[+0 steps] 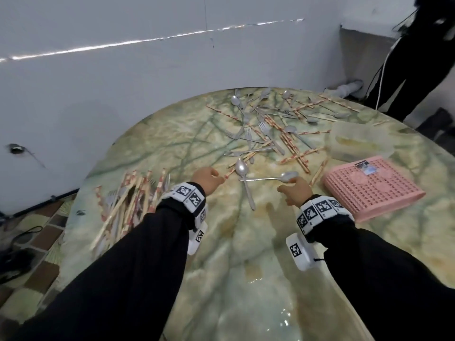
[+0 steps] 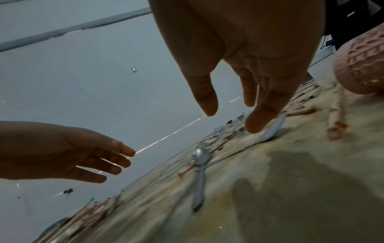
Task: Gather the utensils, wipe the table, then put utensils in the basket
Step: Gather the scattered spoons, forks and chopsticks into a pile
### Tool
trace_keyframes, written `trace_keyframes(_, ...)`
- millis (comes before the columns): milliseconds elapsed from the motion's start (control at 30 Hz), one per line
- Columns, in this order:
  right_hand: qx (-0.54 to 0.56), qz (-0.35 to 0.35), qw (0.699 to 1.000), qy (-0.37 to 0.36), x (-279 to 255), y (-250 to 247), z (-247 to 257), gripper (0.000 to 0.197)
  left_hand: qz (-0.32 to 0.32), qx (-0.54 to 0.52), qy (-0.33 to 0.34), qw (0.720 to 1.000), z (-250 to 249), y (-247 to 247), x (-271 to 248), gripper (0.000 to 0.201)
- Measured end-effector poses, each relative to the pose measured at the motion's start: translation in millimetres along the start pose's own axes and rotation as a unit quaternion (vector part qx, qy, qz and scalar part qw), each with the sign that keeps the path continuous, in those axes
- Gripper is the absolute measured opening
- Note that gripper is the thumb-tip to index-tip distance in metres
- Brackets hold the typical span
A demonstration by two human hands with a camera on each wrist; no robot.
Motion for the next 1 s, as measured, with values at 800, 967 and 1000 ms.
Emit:
trace_keyframes(800, 0.43, 0.11, 0.894, 0.063, 83.3, -22.7, 2.7, 0.015, -0.077, -0.136, -0.021, 0.987, -45.5, 66.9, 115.0, 0.007)
trace_keyframes(967, 0.439, 0.027, 0.898, 0.029, 72.2, -31.3, 9.5, 0.013, -0.093, -0.316, -0.004, 0.944, -54.0, 54.6, 110.7, 0.01)
trace_keyframes(1000, 0.439, 0.005, 0.898, 0.016, 73.8, -32.1, 7.8, 0.018, -0.109, -0.33, 0.0, 0.938, -55.0, 51.9, 110.1, 0.011)
Point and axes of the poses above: each hand's wrist, its own x-axis towards the middle knuckle, its own y-axis out of the palm, z = x × y, the point moved 1 cm from there along x, towards the middle knuckle, and after that the axes turned 7 degrees about z, right-handed, at the moved point
